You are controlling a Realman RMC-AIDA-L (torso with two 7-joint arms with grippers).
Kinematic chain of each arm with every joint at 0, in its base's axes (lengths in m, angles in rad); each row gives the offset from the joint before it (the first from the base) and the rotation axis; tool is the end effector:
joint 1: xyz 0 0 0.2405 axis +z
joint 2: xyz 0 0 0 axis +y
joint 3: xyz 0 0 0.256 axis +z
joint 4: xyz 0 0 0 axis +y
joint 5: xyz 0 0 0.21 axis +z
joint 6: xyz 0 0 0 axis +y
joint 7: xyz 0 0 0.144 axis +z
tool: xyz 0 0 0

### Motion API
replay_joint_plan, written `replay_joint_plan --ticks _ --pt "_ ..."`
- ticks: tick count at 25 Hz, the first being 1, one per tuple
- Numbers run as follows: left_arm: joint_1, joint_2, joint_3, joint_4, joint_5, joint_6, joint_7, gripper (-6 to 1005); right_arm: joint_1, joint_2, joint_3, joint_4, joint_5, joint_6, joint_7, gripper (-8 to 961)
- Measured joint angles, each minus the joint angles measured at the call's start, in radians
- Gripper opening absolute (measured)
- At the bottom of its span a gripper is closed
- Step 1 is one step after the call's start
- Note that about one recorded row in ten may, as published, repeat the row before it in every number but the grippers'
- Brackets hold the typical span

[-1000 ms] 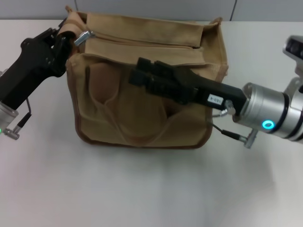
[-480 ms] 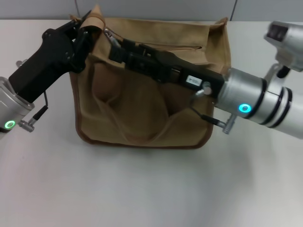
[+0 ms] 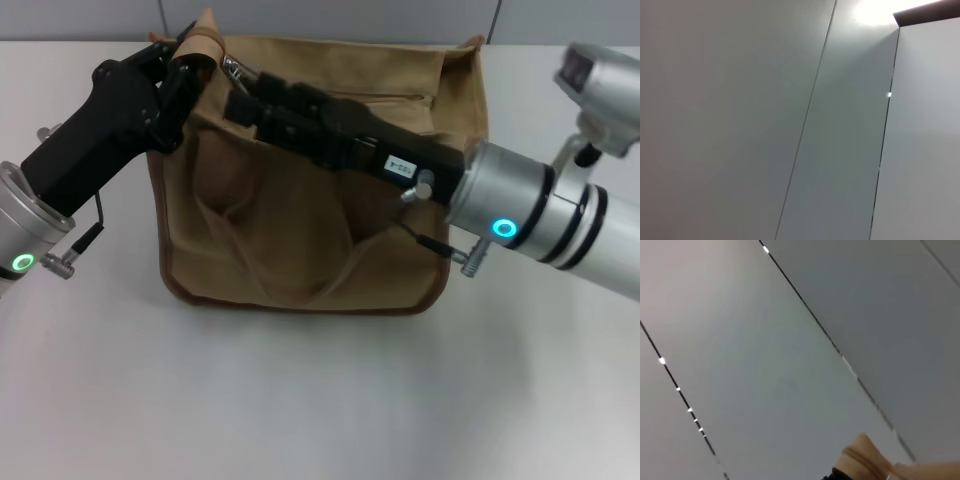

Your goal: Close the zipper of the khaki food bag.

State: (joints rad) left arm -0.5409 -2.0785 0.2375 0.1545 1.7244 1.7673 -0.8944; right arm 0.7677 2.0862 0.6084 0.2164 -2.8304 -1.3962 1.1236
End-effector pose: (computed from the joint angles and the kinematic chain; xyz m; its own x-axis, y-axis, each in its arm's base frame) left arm -0.2472 0.3086 0.0040 0.3499 -0.0237 0.9365 0.5505 -0.8036 -0.2261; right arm 0.1445 0.3338 -0.0931 0.3561 -0.4300 -0.8296 -0.5052 -0.8355 0.2162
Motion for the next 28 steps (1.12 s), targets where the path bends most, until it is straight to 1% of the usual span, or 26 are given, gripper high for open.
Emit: replay_joint_plan --ticks 2,6,7,8,11,12,22,28 --pt "0.002 0.0 -0.001 0.0 -0.002 -0.001 0.0 56 -0.03 0.0 0.022 0.021 0.0 -0.011 -0.091 831" --pt "0.003 0.0 -0.004 0.0 -0.003 -0.001 0.001 56 -0.113 0.003 0.071 0.098 0.001 -0.01 -0.428 831" --pt "0.002 0.0 -0.004 0.0 -0.003 -0.002 0.001 56 -0.153 0.006 0.085 0.144 0.012 0.011 -0.604 831" --pt "0.002 0.0 -0.004 0.0 -0.003 -0.002 0.001 56 -0.153 0.006 0.085 0.144 0.012 0.011 -0.604 831" --pt "0.0 0.0 -0.005 -0.006 -0.003 -0.004 0.004 55 -0.199 0.007 0.085 0.217 0.054 0.076 -0.805 831" --pt "-0.002 0.0 -0.005 -0.009 -0.004 -0.004 0.007 55 -0.212 0.007 0.08 0.252 0.077 0.117 -0.894 831" --pt "-0.012 0.0 -0.001 -0.025 -0.003 0.002 0.005 54 -0.208 0.008 0.057 0.325 0.086 0.256 -1.087 830" --pt "-0.02 0.0 0.0 -0.035 -0.002 0.005 0.002 54 -0.207 0.008 0.06 0.351 0.088 0.299 -1.124 829"
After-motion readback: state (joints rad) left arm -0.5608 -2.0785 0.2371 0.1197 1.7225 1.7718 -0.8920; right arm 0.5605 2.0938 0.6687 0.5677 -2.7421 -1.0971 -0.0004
